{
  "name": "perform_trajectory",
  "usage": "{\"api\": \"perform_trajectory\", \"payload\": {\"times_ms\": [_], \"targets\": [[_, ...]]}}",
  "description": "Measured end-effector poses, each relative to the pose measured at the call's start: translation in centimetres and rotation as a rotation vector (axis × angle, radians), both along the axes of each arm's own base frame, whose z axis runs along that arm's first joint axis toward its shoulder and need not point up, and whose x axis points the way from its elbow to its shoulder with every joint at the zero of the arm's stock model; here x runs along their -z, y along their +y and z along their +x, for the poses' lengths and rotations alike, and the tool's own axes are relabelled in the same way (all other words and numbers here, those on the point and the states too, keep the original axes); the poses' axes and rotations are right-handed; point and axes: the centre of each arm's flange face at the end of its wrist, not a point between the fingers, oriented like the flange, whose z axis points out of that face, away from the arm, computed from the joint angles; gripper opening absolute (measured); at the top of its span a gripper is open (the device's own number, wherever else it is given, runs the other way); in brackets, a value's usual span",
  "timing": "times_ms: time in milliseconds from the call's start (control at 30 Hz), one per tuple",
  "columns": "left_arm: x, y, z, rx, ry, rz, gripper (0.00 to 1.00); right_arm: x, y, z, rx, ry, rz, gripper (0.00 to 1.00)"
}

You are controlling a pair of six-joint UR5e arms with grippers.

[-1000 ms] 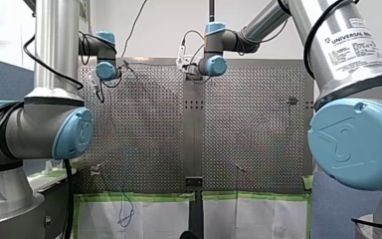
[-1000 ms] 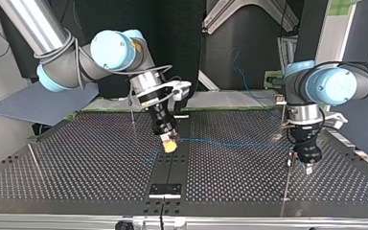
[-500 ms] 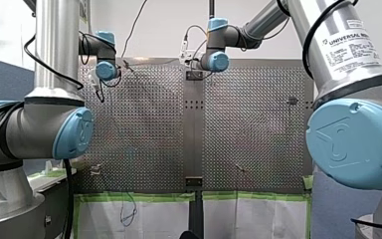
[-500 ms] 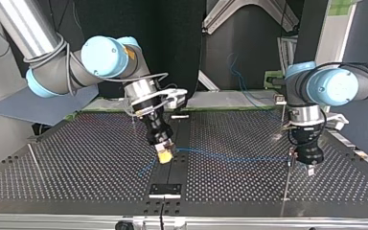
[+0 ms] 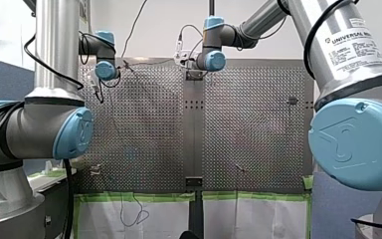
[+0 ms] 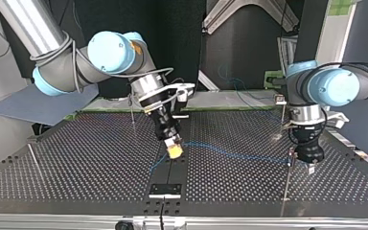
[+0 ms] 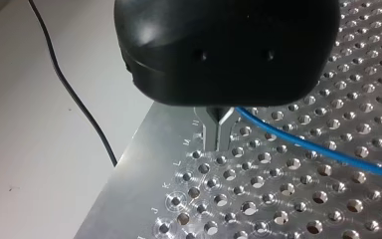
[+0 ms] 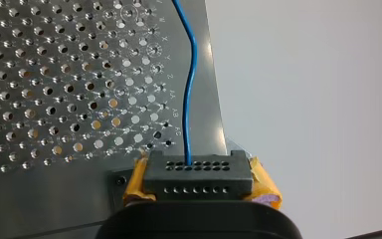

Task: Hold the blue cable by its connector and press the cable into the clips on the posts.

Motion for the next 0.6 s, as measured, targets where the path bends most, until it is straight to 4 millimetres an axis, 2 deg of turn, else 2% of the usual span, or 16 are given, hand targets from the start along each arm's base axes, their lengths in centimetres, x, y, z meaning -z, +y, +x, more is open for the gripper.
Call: {"api": "perform_trajectory", "payload": {"times_ms": [200,467,600], "targets": [[-0.2,0.6,0.2,-0.007,-0.021,-0.020,0.00,0.1,-0.7,-0.4,0.011,-0.005,0.004,0.00],[-0.6,2.2,0.7,-0.023,-0.062,-0.054,0.00,1.8,-2.3,-0.4,0.025,0.006,0.026,0.00],[-0.7,2.6,0.8,-0.021,-0.075,-0.059,0.00,1.8,-2.7,-0.4,0.027,0.003,0.026,0.00]]}}
